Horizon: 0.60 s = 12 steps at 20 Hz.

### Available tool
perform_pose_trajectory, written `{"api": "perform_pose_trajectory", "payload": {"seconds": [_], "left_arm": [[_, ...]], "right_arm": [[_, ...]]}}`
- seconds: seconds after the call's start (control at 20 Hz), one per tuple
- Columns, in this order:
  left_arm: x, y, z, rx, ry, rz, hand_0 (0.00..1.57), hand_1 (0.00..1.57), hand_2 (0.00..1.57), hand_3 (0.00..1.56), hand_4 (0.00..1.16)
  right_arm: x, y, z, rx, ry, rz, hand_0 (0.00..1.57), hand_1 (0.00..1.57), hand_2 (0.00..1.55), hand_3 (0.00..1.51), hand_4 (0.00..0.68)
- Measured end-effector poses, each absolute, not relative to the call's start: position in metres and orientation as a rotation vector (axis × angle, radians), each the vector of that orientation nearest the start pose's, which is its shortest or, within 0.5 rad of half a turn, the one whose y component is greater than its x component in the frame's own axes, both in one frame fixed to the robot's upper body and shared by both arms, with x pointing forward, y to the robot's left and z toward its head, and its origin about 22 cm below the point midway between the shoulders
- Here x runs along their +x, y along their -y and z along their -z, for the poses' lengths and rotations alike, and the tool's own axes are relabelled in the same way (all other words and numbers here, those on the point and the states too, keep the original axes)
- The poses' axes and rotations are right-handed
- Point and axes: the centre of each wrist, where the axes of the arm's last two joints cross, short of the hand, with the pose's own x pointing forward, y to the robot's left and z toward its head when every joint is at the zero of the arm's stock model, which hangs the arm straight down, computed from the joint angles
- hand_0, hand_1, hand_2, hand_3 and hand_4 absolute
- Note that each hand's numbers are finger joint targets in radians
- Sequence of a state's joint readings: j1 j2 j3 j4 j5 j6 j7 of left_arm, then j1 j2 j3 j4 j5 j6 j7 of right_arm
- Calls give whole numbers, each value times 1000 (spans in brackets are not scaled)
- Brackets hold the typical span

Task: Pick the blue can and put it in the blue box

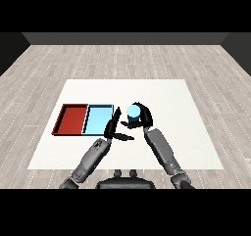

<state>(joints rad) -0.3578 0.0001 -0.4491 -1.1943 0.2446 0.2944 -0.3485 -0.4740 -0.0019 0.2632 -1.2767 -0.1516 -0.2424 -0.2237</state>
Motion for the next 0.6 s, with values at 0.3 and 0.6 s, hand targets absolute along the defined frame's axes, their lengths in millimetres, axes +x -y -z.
{"api": "perform_pose_trajectory", "payload": {"seconds": [0.3,0.6], "left_arm": [[290,-80,15,-286,1763,133,0,0,0,0,0],[295,-73,16,-279,1750,134,0,0,0,0,0]], "right_arm": [[321,104,-48,247,1894,-136,1446,1446,1464,1374,555],[319,99,-45,267,1903,-140,1419,1419,1456,1363,559]]}}
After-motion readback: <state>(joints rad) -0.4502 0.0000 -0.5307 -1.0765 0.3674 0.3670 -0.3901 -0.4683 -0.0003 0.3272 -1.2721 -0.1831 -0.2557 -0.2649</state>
